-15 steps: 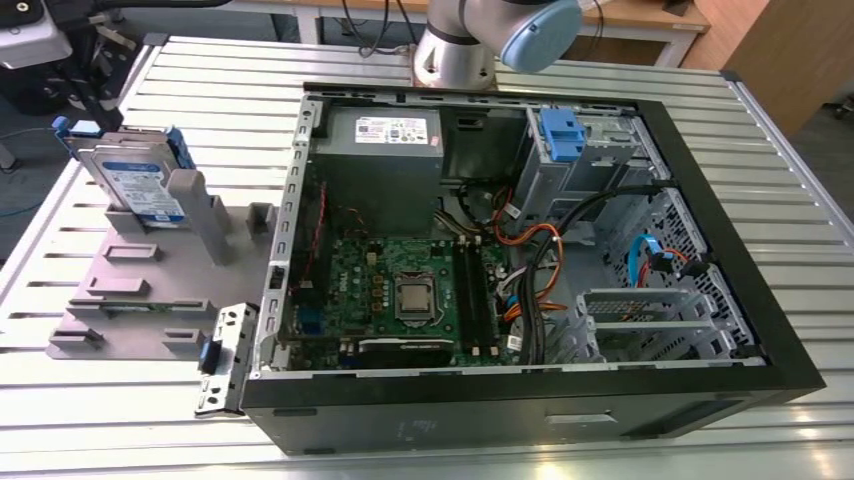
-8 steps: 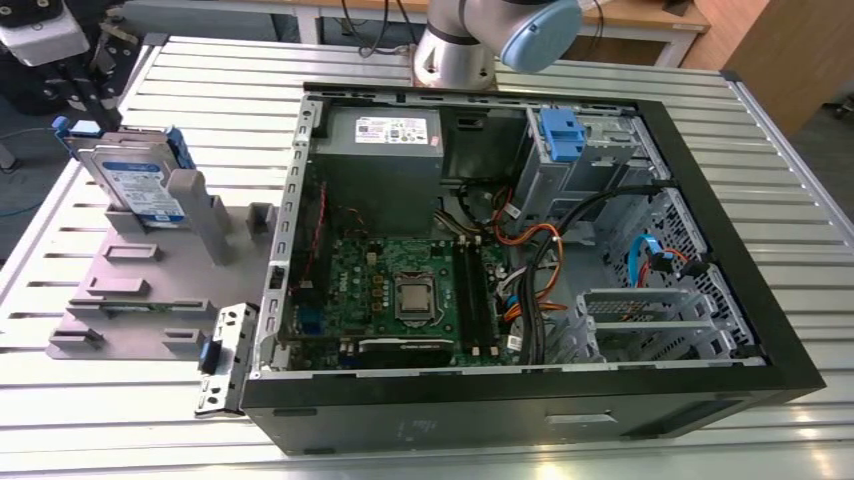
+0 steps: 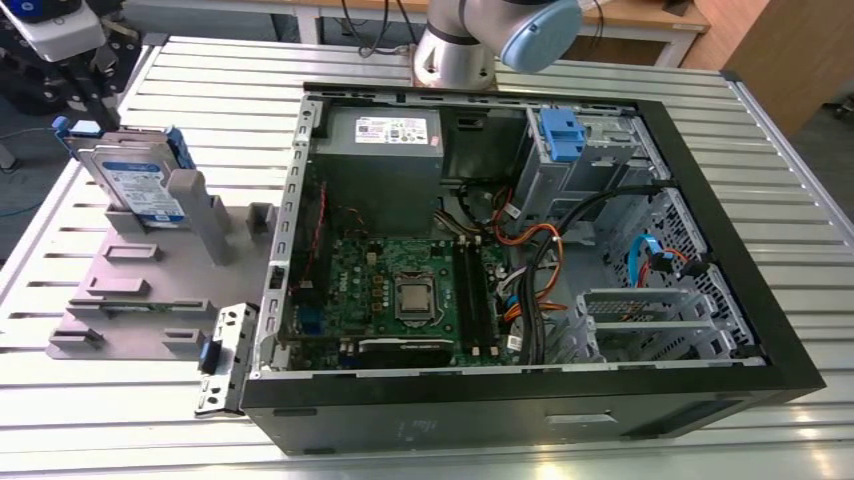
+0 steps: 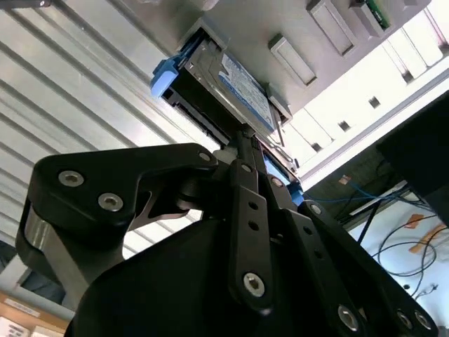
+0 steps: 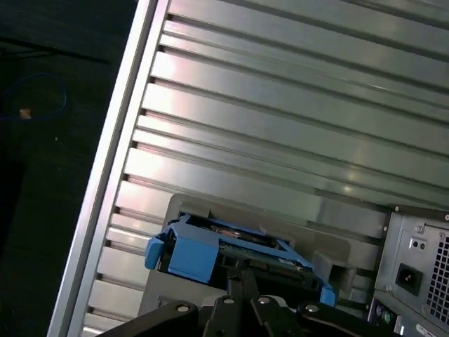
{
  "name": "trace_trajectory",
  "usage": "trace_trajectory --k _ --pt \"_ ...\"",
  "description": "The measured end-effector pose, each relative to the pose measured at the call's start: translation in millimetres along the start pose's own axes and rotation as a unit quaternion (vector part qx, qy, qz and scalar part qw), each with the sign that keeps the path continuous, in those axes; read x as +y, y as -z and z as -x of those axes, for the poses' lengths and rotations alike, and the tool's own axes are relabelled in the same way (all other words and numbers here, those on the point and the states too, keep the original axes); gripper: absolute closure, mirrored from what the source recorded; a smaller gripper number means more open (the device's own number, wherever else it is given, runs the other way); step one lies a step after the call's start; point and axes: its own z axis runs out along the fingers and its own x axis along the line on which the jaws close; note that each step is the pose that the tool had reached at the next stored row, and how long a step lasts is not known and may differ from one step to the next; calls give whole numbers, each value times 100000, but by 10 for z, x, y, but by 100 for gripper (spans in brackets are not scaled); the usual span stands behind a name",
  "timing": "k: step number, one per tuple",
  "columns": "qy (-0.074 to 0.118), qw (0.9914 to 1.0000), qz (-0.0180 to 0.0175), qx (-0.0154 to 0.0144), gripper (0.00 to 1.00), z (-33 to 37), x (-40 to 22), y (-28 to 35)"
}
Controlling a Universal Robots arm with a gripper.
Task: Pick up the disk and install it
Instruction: 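Pick up the disk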
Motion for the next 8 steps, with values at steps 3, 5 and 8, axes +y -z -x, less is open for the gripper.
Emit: trace_trajectory --k 3,5,8 --pt "2683 99964 66 107 89 0 0 0" --pt "4460 99900 110 178 89 0 0 0" --pt "7079 99749 175 280 89 0 0 0"
